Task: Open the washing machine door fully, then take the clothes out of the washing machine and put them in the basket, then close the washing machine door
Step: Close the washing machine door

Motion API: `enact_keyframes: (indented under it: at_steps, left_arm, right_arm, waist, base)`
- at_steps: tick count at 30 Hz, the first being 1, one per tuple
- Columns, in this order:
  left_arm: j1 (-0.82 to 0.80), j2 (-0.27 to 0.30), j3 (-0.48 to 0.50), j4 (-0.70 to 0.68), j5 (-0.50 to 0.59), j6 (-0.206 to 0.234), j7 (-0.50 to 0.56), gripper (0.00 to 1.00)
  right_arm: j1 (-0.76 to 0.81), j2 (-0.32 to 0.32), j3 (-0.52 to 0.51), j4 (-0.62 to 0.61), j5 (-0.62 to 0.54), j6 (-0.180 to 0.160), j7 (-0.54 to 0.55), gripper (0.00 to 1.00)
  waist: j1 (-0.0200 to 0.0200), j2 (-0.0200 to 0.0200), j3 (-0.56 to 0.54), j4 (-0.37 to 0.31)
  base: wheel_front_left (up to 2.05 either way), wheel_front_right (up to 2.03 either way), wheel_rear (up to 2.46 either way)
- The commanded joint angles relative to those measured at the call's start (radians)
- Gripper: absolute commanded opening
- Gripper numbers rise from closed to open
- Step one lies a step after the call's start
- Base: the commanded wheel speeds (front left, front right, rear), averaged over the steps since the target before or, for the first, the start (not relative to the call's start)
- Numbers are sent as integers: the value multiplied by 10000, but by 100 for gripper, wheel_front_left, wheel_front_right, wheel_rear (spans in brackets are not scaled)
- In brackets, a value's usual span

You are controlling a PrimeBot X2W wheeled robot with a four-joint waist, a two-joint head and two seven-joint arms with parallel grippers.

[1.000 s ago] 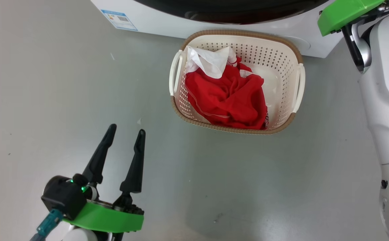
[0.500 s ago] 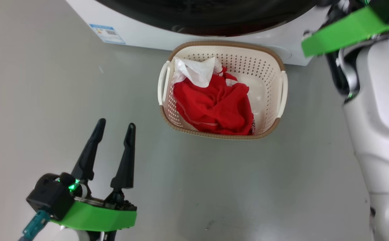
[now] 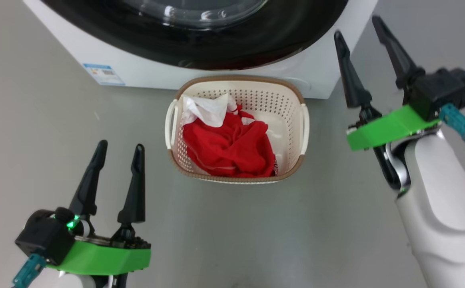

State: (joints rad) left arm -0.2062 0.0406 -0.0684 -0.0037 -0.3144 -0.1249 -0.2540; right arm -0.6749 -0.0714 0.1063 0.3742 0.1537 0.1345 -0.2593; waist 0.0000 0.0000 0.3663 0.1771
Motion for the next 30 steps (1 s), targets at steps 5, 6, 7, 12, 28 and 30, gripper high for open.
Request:
enact_keyframes:
  at_steps: [5, 6, 7, 12, 28, 30]
  left_arm:
    - [230, 112, 633, -289, 213, -28, -78, 100]
    - [259, 109, 679, -270, 226, -11, -78, 100]
    - [289, 107, 719, -243, 235, 8, -78, 100]
    - [463, 101, 852, -145, 247, 108, -78, 100]
    - [1206, 98, 1175, 140, -56, 501, -78, 100]
    - [1268, 98, 1194, 161, -57, 496, -78, 100]
  right_arm:
    - [1291, 209, -68, -781, -4, -38, -24, 100]
    - [1502, 209, -122, -854, 7, -38, -24, 100]
    - [1708, 209, -178, -915, 0, -38, -24, 100]
    - [2570, 210, -464, -1205, -36, -38, -24, 100]
    - [4419, 211, -1402, -2098, -478, -38, -24, 100]
    - [4556, 211, -1452, -2161, -500, -38, -24, 100]
  waist:
    - [0, 0, -677, -635]
    - [0, 0, -770, -708]
    - [0, 0, -863, -779]
    - [0, 0, -1320, -1123]
    - [0, 0, -2546, -1674]
    - [0, 0, -2621, -1674]
  base:
    - [0, 0, 0]
    - [0, 0, 0]
    - [0, 0, 0]
    - [0, 0, 0]
    - [0, 0, 0]
    - [0, 0, 0]
